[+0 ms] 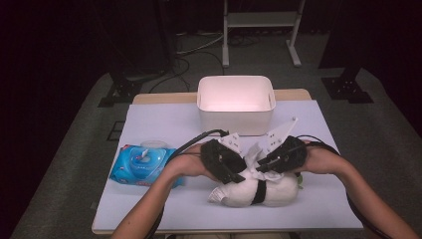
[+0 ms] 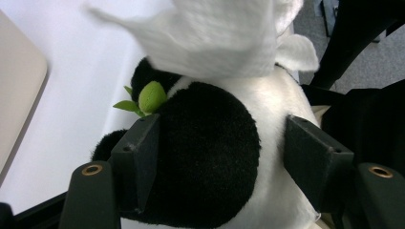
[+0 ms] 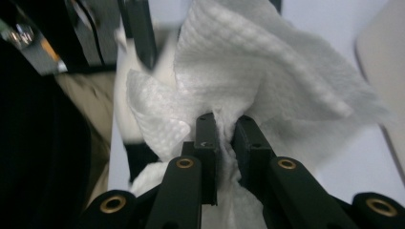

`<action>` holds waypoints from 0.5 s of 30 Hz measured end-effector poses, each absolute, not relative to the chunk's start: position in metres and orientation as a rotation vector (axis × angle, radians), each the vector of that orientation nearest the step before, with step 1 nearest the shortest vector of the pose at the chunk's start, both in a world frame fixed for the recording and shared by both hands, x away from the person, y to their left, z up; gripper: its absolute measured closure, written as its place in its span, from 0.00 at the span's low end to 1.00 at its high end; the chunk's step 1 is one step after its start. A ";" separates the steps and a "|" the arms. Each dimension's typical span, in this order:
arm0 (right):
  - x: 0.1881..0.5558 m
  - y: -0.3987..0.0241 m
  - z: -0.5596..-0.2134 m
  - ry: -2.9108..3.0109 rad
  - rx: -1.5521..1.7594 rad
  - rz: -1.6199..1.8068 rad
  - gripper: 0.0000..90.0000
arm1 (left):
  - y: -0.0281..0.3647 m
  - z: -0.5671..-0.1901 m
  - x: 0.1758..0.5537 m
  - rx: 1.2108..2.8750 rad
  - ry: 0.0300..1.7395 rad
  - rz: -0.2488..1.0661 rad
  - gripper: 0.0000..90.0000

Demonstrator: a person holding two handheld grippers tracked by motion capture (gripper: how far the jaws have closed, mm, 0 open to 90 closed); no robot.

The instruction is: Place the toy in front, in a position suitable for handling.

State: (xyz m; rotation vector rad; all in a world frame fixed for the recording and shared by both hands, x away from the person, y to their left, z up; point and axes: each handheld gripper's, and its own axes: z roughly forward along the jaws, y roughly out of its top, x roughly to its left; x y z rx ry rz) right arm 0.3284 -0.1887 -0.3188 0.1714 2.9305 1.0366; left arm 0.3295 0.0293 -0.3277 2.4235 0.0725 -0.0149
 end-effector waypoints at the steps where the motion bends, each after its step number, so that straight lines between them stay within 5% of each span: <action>1: 0.329 -0.188 -0.317 2.924 0.168 1.063 0.89 | 0.029 -0.328 0.329 2.418 0.070 -0.015 0.36; 15: 0.331 -0.193 -0.321 2.971 0.182 0.890 0.89 | 0.029 -0.330 0.329 2.406 0.059 -0.020 0.36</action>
